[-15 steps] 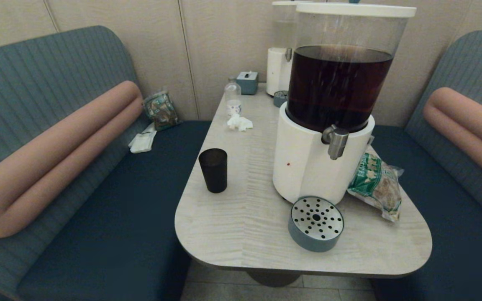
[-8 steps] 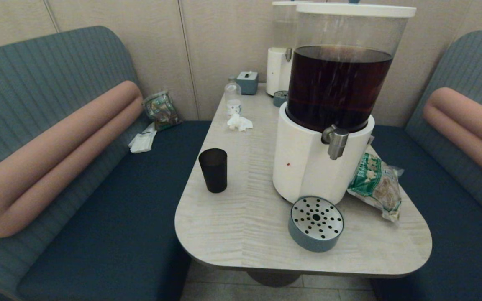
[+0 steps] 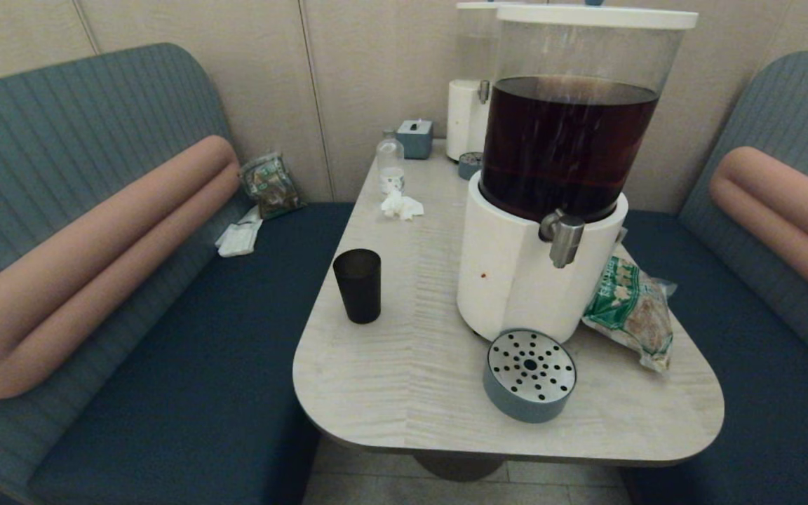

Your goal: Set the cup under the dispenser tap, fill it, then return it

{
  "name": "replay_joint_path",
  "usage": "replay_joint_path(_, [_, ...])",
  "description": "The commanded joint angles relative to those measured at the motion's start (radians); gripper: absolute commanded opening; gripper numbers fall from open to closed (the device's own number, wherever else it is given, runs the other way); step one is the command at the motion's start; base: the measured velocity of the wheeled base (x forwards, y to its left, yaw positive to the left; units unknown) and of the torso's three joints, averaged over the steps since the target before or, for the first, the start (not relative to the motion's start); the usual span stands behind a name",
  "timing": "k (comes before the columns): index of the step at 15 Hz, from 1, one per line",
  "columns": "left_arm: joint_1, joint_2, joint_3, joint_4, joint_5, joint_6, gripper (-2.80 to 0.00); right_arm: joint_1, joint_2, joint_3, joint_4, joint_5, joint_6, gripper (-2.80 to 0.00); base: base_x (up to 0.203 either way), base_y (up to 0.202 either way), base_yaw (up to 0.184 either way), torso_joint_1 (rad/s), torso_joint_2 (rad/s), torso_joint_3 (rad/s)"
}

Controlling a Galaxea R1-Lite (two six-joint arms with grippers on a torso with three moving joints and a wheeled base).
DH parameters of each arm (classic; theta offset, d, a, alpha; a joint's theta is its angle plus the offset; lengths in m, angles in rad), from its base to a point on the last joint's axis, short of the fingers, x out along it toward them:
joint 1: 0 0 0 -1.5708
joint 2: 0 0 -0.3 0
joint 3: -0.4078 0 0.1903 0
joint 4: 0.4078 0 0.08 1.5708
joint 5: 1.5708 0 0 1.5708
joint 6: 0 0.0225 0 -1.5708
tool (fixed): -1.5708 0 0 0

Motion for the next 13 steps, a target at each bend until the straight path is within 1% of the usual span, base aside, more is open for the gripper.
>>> replay_joint_path(1, [0.000, 0.000, 0.001, -0.001, 0.000, 0.000, -2.80, 0.000, -0.002, 0.001, 0.000, 0.001, -0.001, -2.80, 0.000, 0.000, 0.000, 0.000, 0.00, 0.000])
replay_joint_path(8, [0.000, 0.000, -0.001, 0.002, 0.000, 0.015, -2.80, 0.000, -0.002, 0.000, 0.000, -0.001, -0.001, -2.80, 0.000, 0.000, 0.000, 0.000, 0.00, 0.000])
replay_joint_path(13, [0.000, 0.000, -0.001, -0.001, -0.003, 0.010, -2.80, 0.000, -0.002, 0.000, 0.000, 0.001, 0.002, -2.80, 0.000, 0.000, 0.000, 0.000, 0.00, 0.000])
